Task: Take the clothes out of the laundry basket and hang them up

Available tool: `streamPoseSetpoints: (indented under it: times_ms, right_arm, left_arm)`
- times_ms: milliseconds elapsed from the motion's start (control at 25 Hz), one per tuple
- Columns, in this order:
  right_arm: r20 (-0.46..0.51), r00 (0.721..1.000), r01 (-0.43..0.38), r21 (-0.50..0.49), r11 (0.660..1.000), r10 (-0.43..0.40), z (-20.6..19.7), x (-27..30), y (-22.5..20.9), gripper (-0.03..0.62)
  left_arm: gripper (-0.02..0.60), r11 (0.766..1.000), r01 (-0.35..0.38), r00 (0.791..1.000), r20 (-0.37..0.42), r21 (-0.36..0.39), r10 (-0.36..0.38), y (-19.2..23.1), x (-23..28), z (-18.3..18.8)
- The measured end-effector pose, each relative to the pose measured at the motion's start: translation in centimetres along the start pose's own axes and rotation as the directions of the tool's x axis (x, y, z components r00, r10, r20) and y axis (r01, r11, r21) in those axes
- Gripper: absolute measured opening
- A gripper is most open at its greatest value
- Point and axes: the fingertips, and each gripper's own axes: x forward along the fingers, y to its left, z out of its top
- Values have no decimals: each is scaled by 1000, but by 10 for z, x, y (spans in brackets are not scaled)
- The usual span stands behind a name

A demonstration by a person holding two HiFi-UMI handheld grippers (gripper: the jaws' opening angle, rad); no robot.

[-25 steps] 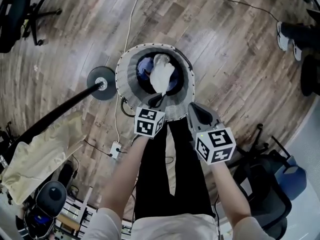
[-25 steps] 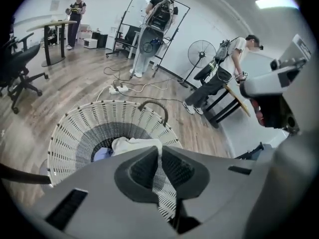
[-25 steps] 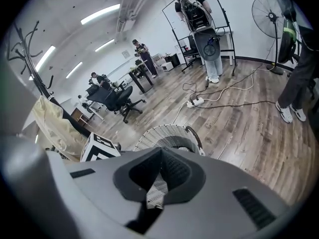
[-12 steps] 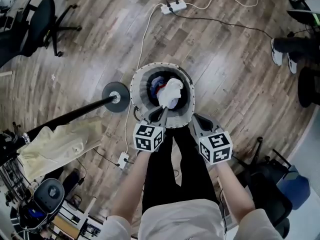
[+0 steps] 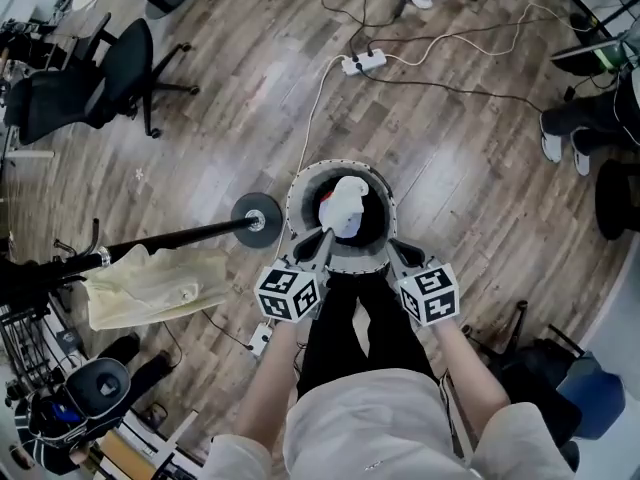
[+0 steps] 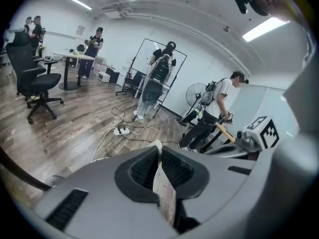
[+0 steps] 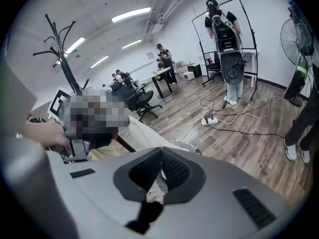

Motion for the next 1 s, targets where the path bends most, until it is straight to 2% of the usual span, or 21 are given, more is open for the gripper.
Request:
streamPoseSetpoints:
  times_ms: [240, 360, 480, 640, 840, 1000]
  right_arm:
    - [32, 998, -49, -63, 997, 51, 48, -8, 27, 8]
    - [51, 995, -81, -86, 993, 86, 71, -8, 45, 11]
    - [57, 992, -101, -119, 988, 108, 81, -3, 61, 34]
    - [47, 992, -112, -150, 982, 120, 91, 3, 74, 44]
    - [36, 996, -76, -154, 985, 83, 93, 7, 78, 48]
    - [50, 996, -62, -163, 985, 71, 102, 13, 89, 51]
  left_arm:
    - [35, 999, 35, 995, 98, -16, -33, -24, -31, 84]
    - [35, 996, 78, 984, 164, -40, -70, -37, -51, 126]
    - [35, 990, 130, 960, 259, -63, -109, -46, -76, 159]
    - [35, 988, 154, 926, 353, -30, -133, -53, -111, 208]
    - [34, 977, 211, 875, 443, 19, -197, -68, -154, 261]
    - [34, 967, 247, 840, 481, 70, -249, -82, -184, 294]
